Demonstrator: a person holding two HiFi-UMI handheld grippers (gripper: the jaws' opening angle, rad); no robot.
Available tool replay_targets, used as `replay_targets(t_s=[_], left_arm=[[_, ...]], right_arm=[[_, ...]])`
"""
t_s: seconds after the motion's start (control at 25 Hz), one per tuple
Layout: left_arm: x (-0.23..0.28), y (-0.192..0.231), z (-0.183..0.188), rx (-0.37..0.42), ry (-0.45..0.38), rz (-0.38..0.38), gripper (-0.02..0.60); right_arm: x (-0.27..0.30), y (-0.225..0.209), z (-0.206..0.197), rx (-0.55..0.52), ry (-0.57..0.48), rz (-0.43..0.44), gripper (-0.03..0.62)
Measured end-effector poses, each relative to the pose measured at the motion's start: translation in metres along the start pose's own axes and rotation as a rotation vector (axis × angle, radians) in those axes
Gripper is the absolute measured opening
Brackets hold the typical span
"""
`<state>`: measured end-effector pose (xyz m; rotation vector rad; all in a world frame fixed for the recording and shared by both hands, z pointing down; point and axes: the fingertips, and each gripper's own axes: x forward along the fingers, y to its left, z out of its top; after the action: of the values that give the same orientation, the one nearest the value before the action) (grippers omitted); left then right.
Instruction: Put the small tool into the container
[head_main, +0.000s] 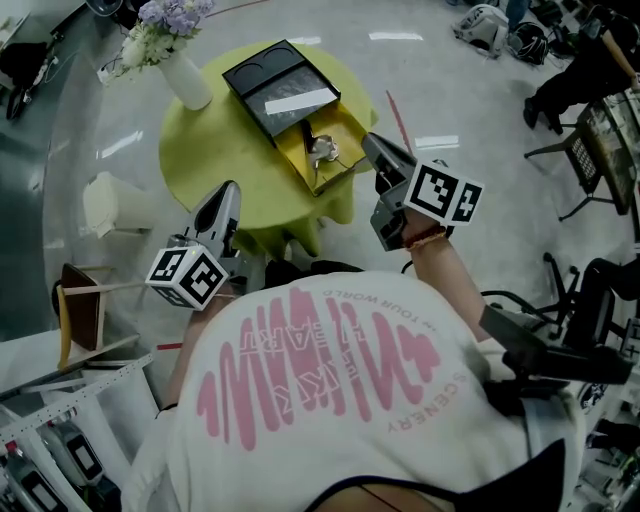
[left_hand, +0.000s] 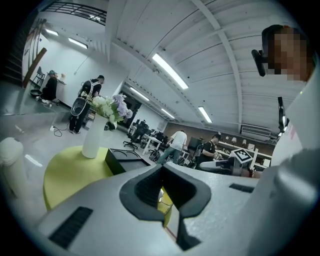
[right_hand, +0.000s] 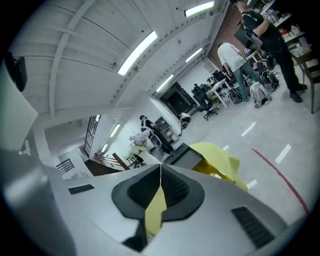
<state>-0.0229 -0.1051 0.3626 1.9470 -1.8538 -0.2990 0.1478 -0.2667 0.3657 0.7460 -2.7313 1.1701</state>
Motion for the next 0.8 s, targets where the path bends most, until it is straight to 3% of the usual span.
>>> replay_targets(t_s=[0.12,0.32,0.8], left_arm=[[-0.006,-0.011,-0.005,0.004,0.005,-0.005,0.008],[-0.015,-0.025,-0.013,0.011,0.007,-0.010,0.008],[-0.040,-0.041,-0.033,0.010,0.009,-0.006,0.008]], right_arm=[[-0.017,0.006,0.004,-0.046,-0.043,0.030,0.006],[-0.038,0.000,-0.007,-0.094,-0.030,0.003,0.006],[-0.066,-0.007,-0.035,-0.112,0.001,-0.030,0.005]])
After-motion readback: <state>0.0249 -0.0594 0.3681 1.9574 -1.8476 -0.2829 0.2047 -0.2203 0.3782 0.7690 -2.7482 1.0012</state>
